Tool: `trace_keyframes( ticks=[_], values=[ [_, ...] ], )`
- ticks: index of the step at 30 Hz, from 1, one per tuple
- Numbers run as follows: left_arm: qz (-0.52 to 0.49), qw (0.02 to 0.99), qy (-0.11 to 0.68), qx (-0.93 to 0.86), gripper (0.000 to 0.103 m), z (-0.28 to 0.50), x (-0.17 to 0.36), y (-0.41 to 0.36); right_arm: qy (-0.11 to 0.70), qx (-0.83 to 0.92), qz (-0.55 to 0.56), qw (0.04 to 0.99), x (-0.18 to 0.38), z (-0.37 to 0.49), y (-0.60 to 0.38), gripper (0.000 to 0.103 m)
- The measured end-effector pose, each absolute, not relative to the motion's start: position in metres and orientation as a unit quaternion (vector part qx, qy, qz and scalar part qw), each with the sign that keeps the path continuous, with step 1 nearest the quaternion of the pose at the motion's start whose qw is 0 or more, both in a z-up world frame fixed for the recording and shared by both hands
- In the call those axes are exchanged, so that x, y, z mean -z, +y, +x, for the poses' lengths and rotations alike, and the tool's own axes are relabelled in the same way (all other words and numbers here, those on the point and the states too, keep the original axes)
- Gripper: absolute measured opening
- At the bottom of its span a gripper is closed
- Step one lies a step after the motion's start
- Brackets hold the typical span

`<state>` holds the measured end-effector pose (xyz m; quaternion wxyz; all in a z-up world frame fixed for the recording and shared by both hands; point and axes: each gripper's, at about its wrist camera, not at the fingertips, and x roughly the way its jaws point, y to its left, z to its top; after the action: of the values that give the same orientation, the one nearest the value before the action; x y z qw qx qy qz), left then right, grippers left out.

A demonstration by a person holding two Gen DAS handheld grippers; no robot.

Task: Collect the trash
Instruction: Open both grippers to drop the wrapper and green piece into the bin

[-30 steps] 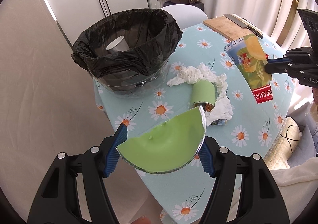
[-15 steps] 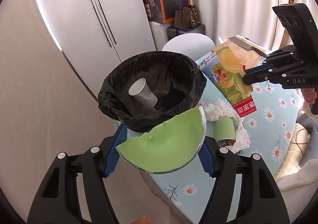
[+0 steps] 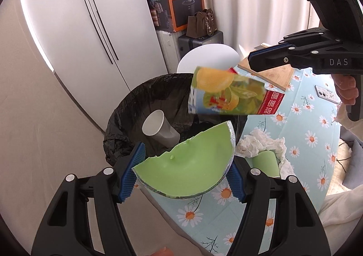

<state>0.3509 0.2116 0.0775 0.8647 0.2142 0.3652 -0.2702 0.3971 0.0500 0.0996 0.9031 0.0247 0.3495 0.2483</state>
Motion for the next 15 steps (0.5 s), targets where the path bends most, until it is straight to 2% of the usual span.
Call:
trace_keyframes(
  ticks=[6,7,8,9,10,12,14,15],
  values=[
    [0.208,0.865,0.383,0.248,0.069,0.381,-0.069,0.209,0.357,-0.265,0.025,0.896,-0.09,0.437,0.052,0.008],
    [0.208,0.867,0.386,0.238,0.074,0.386,-0.067,0.209,0.356,-0.271,0.027,0.894,-0.088,0.441,0.052,0.01],
    [0.205,0.867,0.389,0.233,0.089,0.389,-0.066,0.209,0.356,-0.279,0.028,0.891,-0.086,0.445,0.051,0.01],
    [0.199,0.869,0.39,0.232,0.094,0.392,-0.066,0.21,0.359,-0.285,0.028,0.888,-0.084,0.449,0.049,0.01],
    [0.196,0.87,0.388,0.231,0.094,0.393,-0.066,0.21,0.359,-0.284,0.023,0.889,-0.082,0.452,0.048,0.01],
    [0.198,0.872,0.387,0.225,0.097,0.398,-0.064,0.21,0.362,-0.274,0.012,0.891,-0.073,0.455,0.045,0.017],
    [0.194,0.873,0.392,0.215,0.097,0.402,-0.06,0.211,0.363,-0.253,-0.003,0.897,-0.065,0.456,0.041,0.039],
    [0.188,0.873,0.396,0.213,0.097,0.404,-0.058,0.213,0.366,-0.247,-0.01,0.897,-0.061,0.456,0.04,0.041]
  ],
)
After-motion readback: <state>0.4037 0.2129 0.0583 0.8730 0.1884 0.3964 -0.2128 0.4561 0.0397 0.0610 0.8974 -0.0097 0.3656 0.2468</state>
